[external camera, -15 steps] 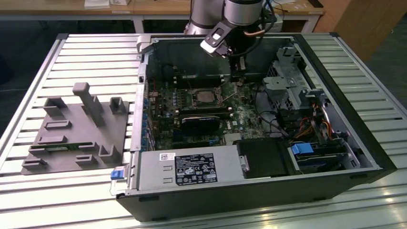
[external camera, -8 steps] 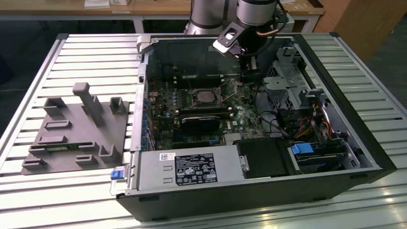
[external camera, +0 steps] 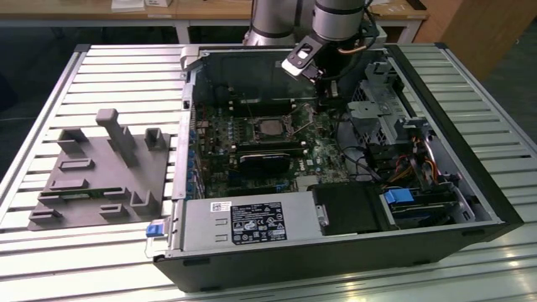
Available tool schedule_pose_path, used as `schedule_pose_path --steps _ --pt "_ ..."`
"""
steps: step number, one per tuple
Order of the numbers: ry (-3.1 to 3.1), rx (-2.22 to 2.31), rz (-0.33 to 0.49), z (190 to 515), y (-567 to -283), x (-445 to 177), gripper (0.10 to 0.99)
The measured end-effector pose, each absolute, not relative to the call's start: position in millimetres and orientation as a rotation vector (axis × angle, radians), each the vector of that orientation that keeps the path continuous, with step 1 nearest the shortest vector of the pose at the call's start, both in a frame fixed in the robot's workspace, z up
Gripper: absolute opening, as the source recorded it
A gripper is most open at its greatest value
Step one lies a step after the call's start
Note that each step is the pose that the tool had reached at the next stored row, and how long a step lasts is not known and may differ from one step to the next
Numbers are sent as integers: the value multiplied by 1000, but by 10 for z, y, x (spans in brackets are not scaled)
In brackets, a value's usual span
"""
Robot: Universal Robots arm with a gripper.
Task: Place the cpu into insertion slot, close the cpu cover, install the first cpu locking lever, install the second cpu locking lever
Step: 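Close the cpu cover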
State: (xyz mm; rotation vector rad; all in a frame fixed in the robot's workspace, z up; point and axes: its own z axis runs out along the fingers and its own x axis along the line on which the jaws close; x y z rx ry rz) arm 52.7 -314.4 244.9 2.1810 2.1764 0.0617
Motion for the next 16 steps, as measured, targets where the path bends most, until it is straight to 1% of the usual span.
schedule_pose_path --steps 9,16 --pt "2178 2183 58 2393 -3144 531 102" --pt "2229 2232 -52 2385 -3144 544 102"
